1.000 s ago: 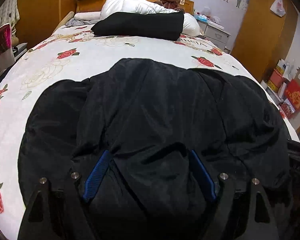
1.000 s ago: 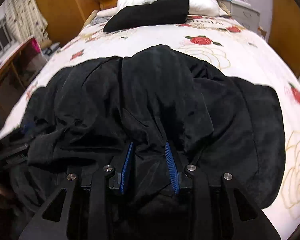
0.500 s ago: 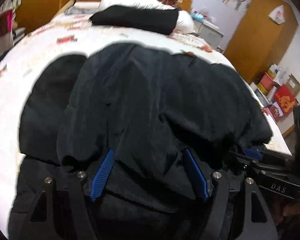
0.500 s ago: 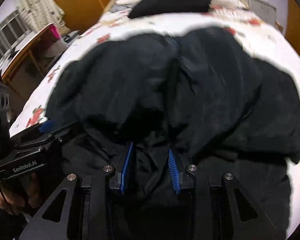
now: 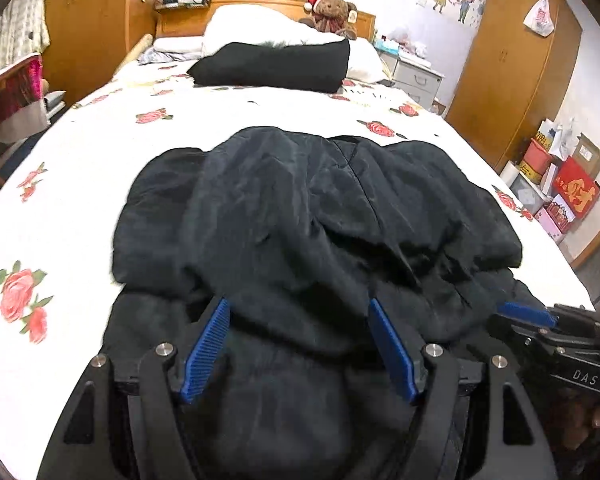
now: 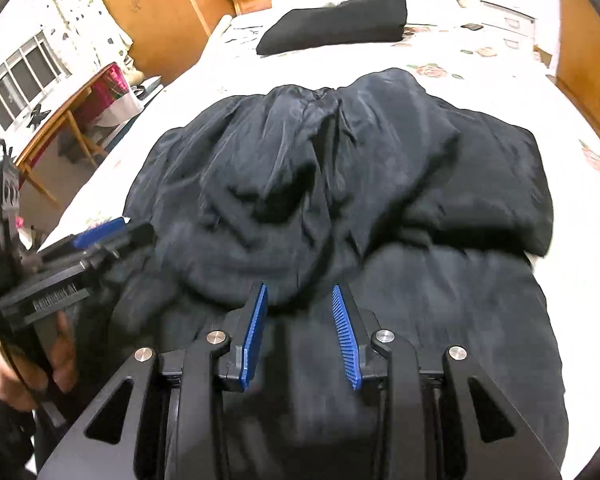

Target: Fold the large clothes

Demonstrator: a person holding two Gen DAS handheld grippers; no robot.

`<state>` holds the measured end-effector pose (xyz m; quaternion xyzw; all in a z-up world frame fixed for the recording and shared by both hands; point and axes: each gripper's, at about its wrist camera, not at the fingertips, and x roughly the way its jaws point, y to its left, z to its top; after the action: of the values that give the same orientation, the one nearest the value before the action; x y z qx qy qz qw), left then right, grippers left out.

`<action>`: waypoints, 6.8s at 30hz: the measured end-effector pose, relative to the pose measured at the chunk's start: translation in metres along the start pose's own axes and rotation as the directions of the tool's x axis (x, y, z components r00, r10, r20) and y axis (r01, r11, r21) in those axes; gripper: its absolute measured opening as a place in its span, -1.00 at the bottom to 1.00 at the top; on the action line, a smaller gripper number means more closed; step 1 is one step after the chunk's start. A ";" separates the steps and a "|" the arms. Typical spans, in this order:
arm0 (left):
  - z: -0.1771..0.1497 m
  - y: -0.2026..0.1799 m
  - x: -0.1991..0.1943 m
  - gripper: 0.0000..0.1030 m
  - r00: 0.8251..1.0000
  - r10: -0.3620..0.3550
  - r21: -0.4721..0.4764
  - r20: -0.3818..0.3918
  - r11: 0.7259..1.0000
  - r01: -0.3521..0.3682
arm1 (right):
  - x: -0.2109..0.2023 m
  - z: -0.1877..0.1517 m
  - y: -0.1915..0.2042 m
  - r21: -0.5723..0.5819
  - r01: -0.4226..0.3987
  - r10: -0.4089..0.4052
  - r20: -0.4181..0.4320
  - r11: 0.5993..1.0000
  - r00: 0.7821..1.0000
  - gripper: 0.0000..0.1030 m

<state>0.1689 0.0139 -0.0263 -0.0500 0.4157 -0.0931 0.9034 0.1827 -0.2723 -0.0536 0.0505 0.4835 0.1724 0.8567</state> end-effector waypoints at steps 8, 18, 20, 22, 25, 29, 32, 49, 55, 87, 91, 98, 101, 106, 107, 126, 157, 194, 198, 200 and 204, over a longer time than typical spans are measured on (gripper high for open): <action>-0.012 0.007 -0.014 0.44 1.000 -0.013 -0.062 -0.006 0.998 0.013 | -0.006 -0.019 -0.006 0.039 -0.004 0.005 -0.020 0.999 1.000 -0.32; 0.009 -0.005 0.084 0.45 0.993 0.009 -0.028 -0.121 1.000 -0.013 | 0.083 0.021 0.001 0.039 0.004 0.001 -0.118 0.999 0.993 -0.32; 0.010 -0.006 0.076 0.45 0.995 0.004 -0.021 -0.096 1.000 -0.006 | 0.076 0.021 -0.001 0.054 -0.018 0.024 -0.097 0.998 0.995 -0.32; 0.008 -0.008 0.063 0.45 0.996 0.007 -0.019 -0.087 1.000 -0.008 | 0.062 0.017 -0.003 0.058 -0.019 0.023 -0.080 0.998 0.997 -0.32; 0.000 -0.008 0.033 0.44 0.998 -0.001 -0.023 -0.058 1.000 -0.001 | 0.034 0.007 -0.004 0.049 -0.032 0.035 -0.052 0.998 0.998 -0.32; -0.019 -0.007 -0.022 0.44 1.000 0.004 -0.018 -0.008 1.000 -0.004 | -0.019 -0.021 -0.003 0.030 -0.051 0.051 0.005 0.998 0.999 -0.09; -0.033 -0.003 -0.060 0.44 1.000 0.018 -0.012 0.023 1.000 -0.018 | -0.052 -0.045 -0.005 0.035 -0.052 0.050 0.038 0.998 0.998 -0.06; -0.118 0.073 -0.141 0.44 0.982 0.188 -0.123 0.005 0.975 -0.186 | -0.137 -0.148 -0.085 0.284 0.055 -0.082 0.083 0.957 0.993 0.24; -0.135 0.092 -0.127 0.46 0.982 0.174 -0.185 -0.078 0.965 -0.186 | -0.141 -0.158 -0.108 0.377 0.055 -0.097 0.094 0.924 0.991 0.25; -0.076 0.088 -0.169 -0.59 0.992 -0.043 -0.303 0.116 0.950 0.076 | -0.169 -0.109 -0.085 0.322 -0.175 0.112 0.204 0.930 0.973 -0.72; -0.049 0.094 -0.166 -0.60 0.985 -0.058 -0.311 0.165 0.944 0.108 | -0.172 -0.084 -0.086 0.297 -0.187 0.112 0.252 0.936 0.961 -0.72; 0.005 0.102 -0.144 -0.61 0.974 -0.068 -0.321 0.217 0.937 0.137 | -0.165 -0.027 -0.085 0.248 -0.184 0.105 0.303 0.951 0.947 -0.72; 0.033 0.108 -0.126 -0.61 0.972 -0.069 -0.334 0.224 0.932 0.143 | -0.157 0.003 -0.087 0.242 -0.174 0.091 0.320 0.954 0.943 -0.72; 0.081 0.115 -0.082 -0.61 0.977 -0.059 -0.326 0.204 0.937 0.125 | -0.127 0.055 -0.099 0.259 -0.145 0.059 0.314 0.955 0.947 -0.72; 0.091 0.116 -0.070 -0.61 0.979 -0.057 -0.323 0.195 0.939 0.119 | -0.117 0.066 -0.102 0.263 -0.133 0.048 0.306 0.956 0.951 -0.72; 0.134 0.142 0.093 -0.44 0.994 -0.109 -0.368 0.003 0.924 0.102 | 0.036 0.134 -0.164 0.365 -0.072 0.027 0.128 0.928 0.991 -0.56; 0.109 0.001 0.048 0.56 0.967 -0.250 0.044 0.045 0.968 0.248 | 0.002 0.116 -0.051 -0.010 -0.003 0.005 0.242 1.000 0.970 0.51; 0.130 0.105 0.183 0.40 0.983 0.165 -0.081 0.076 0.984 -0.159 | 0.127 0.139 -0.156 0.194 0.260 -0.286 0.121 0.946 0.951 0.22; 0.128 0.105 0.185 0.40 0.982 0.167 -0.084 0.088 0.984 -0.159 | 0.130 0.135 -0.158 0.201 0.245 -0.272 0.122 0.948 0.954 0.22; 0.130 0.104 0.184 0.40 0.981 0.179 -0.075 0.080 0.982 -0.173 | 0.130 0.138 -0.156 0.200 0.249 -0.275 0.112 0.948 0.955 0.22; 0.142 0.099 0.162 0.36 0.979 0.200 -0.071 0.031 0.978 -0.197 | 0.099 0.148 -0.149 0.216 0.256 -0.279 0.081 0.942 0.957 0.20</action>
<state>0.3926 0.0783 -0.0706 -0.0403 0.4042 0.0126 0.9137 0.3916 -0.3661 -0.0934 0.0811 0.4528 0.0010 0.8879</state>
